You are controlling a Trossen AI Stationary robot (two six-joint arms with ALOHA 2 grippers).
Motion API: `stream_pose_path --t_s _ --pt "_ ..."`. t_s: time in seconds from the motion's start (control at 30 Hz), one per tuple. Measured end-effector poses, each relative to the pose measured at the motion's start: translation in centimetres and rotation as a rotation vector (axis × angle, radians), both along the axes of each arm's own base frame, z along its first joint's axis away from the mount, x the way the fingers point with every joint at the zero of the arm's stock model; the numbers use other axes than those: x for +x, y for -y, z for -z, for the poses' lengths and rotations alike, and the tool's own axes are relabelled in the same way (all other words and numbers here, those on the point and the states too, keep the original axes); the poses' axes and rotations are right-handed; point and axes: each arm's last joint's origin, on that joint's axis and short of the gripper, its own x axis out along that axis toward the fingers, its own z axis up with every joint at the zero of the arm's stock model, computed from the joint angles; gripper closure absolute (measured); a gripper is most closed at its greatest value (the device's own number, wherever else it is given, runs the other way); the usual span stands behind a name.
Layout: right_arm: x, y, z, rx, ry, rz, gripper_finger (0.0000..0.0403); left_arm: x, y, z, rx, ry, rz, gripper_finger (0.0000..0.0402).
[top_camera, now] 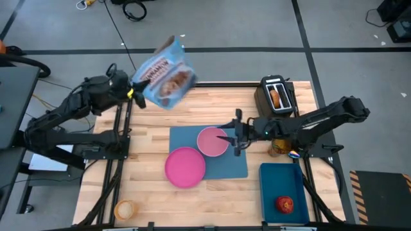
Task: Arrange a breakfast setting
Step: Pour the cereal from the cereal box into the pink bowl
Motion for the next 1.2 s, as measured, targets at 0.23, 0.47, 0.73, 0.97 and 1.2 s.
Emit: stream_pose_path --t_s 0.23,0.47,0.73,0.97,1.2 --pt "1.4 2.5 1.4 0.09 0.071 -0.011 0.0174 2.3 2.7 0.2 0.129 0.132 0.29 0.0393" --pt "1.5 3.8 0.8 0.123 0.141 -0.01 0.0092 3.7 5.1 1.8 0.199 0.259 0.448 0.0393" --pt "0.7 3.8 1.2 0.149 0.239 -0.076 0.0075 4.1 6.8 1.6 0.243 0.306 0.544 0.0393" --pt "0.3 3.3 0.0 0.131 0.396 -0.18 0.0076 5.1 7.3 1.4 0.283 0.332 0.553 0.0393" --pt "0.0 2.8 -0.3 0.153 0.384 -0.318 0.0075 4.9 7.3 1.3 0.316 0.333 0.553 0.0393"
